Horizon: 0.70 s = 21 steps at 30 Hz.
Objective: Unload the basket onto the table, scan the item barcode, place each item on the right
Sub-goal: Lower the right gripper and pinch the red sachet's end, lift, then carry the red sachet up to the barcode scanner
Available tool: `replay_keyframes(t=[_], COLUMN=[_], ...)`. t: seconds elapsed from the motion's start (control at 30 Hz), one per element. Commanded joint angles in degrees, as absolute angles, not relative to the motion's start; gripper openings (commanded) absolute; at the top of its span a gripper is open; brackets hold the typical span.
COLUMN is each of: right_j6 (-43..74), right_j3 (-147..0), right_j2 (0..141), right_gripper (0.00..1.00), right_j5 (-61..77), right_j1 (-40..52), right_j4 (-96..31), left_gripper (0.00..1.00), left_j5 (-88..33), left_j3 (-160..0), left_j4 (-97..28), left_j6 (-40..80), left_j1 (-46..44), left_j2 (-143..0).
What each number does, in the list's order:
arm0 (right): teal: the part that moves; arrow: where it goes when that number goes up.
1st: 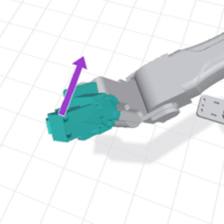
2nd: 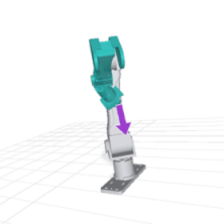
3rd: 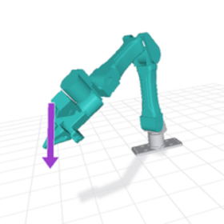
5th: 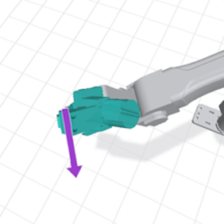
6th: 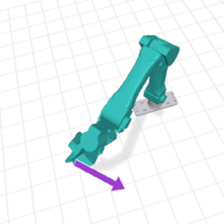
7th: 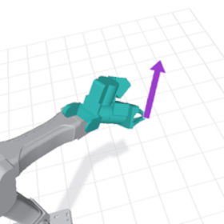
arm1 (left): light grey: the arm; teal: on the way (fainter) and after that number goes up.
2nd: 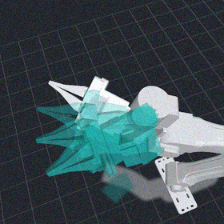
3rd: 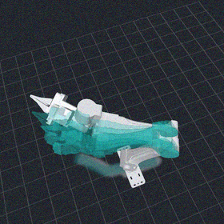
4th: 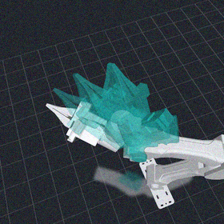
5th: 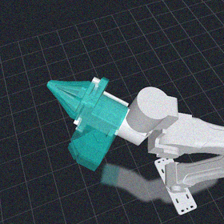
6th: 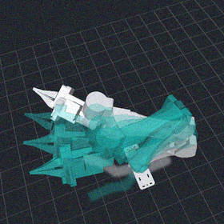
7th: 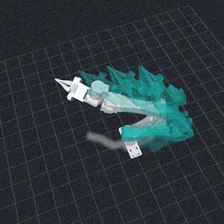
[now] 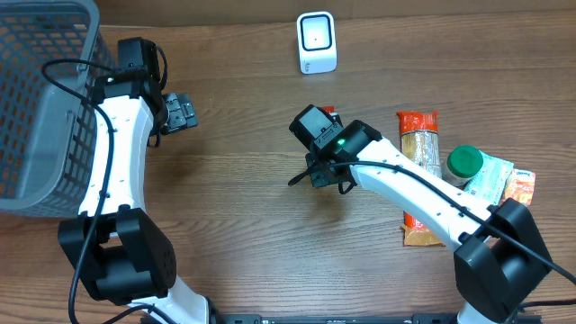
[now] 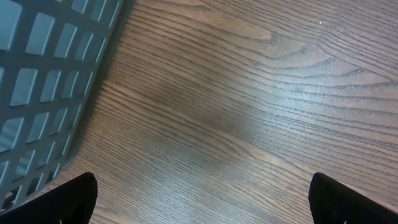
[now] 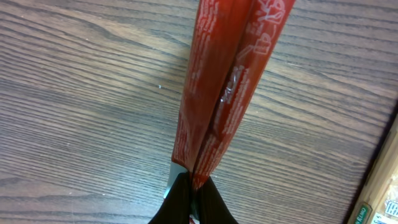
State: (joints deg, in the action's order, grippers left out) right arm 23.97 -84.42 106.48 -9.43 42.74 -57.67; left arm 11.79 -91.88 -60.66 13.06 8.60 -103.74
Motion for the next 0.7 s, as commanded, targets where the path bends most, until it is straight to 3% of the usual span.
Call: replay_keyframes(t=[0.0, 0.4, 0.67], right_j6=[22.8, 18.3, 12.3], right_j3=[-86.5, -93.7, -110.8], right_j2=[104.2, 103.9, 104.6], right_gripper=[0.04, 0.03, 0.03], right_j5=[-10.0, -10.4, -6.5], right_j1=[42.2, 41.6, 32.5], right_j4=[-58.1, -63.4, -72.7], left_gripper=[1.00, 1.00, 1.00], left_j5=[11.5, 11.5, 11.5], left_j3=[-92.9, -92.9, -92.9], left_j4=[-60.6, -60.6, -60.6], left_j6=[12.4, 12.4, 12.4], left_j1=[8.2, 8.2, 8.2], left_j2=[-103.3, -103.3, -103.3])
